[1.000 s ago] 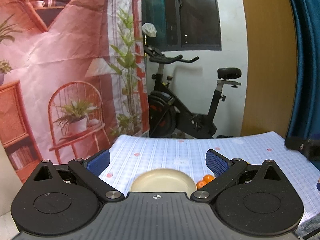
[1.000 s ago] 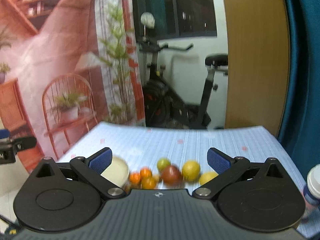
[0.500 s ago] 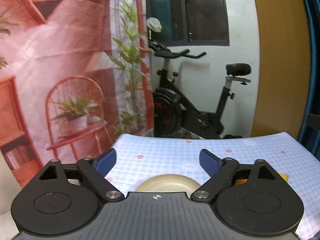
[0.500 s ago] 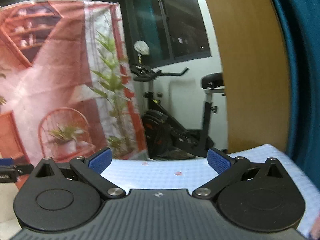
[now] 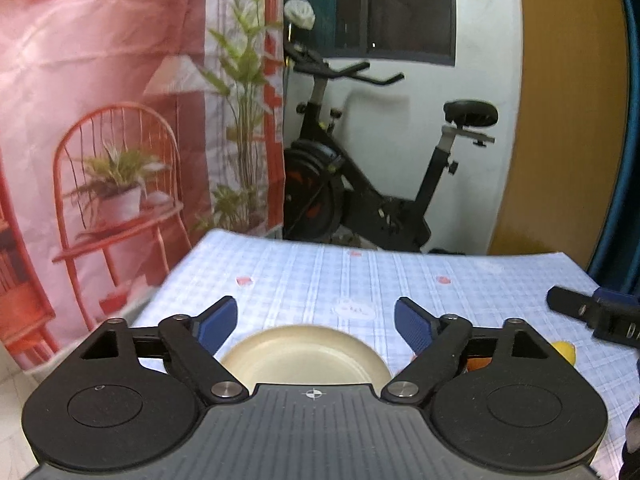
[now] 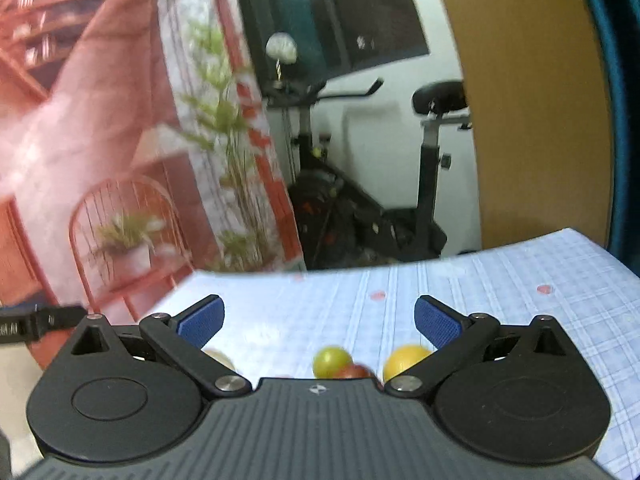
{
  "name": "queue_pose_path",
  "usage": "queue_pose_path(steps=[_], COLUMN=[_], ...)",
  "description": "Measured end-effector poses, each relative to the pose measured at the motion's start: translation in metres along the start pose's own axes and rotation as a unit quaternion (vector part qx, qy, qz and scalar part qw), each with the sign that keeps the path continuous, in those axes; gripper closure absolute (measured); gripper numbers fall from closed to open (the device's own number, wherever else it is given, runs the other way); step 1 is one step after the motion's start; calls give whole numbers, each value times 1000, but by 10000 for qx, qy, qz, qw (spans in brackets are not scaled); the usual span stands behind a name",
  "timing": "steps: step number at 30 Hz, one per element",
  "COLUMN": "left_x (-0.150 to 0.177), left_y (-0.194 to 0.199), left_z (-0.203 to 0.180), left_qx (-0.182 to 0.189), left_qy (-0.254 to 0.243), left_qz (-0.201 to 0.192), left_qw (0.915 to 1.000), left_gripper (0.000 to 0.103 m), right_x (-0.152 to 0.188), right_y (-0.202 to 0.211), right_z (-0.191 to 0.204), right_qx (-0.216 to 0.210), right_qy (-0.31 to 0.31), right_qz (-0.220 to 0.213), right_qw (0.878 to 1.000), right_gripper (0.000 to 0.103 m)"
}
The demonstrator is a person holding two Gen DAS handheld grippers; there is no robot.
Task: Organize fruits
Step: 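Move the left gripper toward the dark purple mangosteen, then close the left gripper around the mangosteen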
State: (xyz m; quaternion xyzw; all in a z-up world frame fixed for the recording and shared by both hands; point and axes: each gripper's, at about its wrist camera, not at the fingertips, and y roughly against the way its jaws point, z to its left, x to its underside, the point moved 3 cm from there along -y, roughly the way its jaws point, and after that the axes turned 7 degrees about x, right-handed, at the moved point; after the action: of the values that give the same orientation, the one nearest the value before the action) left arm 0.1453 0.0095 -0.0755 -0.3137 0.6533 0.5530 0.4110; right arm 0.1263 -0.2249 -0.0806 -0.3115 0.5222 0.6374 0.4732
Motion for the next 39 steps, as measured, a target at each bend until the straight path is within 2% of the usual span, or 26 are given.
queue_pose_path(steps=[2,6,11,15,17,19,21,24,26,30,36,39], left_x=[5,15,26,31,35,41,46,49,49,50,65,71], left_y=[-7,-17,-16,-25,-30,-34,-36,-39,-40,-51,-68,-73], left_z=[1,2,-1,0,-1,-4,-6,-9,-12,-19,-29,-35], left_qx=[-74,-82,-183,228,296,325,422,735,1014,1569,1966,2007], left_qy=[-5,-89,-291,-204,-267,-407,-405,-389,-357,-270,51,-10], left_qz=[88,181,-13,211,349,452,557,684,761,1110,1561,1615], left_qw=[9999,9998,9994,9993,9986,9976,9967,9942,9913,9810,9680,9662], left_gripper=[6,6,6,7,10,22,42,54,54,53,53,53], right_x=[8,25,45,60,67,72,77,81,84,90,98,103], right_y=[-3,-4,-11,-24,-28,-30,-31,-33,-35,-40,-49,-53], right_z=[7,15,25,32,33,36,41,48,52,58,65,67], right_qx=[-71,-226,-519,-595,-694,-769,-860,-1061,-1145,-1184,-1182,-1175], right_qy=[231,505,830,1000,1049,1162,1313,1465,1565,1732,1983,2025], right_qz=[111,263,625,966,1105,1175,1215,1309,1372,1500,1638,1710], right_qw=[9996,9981,9932,9885,9859,9833,9801,9748,9714,9662,9591,9570], right_gripper=[1,1,1,1,7,15,24,39,43,43,43,43])
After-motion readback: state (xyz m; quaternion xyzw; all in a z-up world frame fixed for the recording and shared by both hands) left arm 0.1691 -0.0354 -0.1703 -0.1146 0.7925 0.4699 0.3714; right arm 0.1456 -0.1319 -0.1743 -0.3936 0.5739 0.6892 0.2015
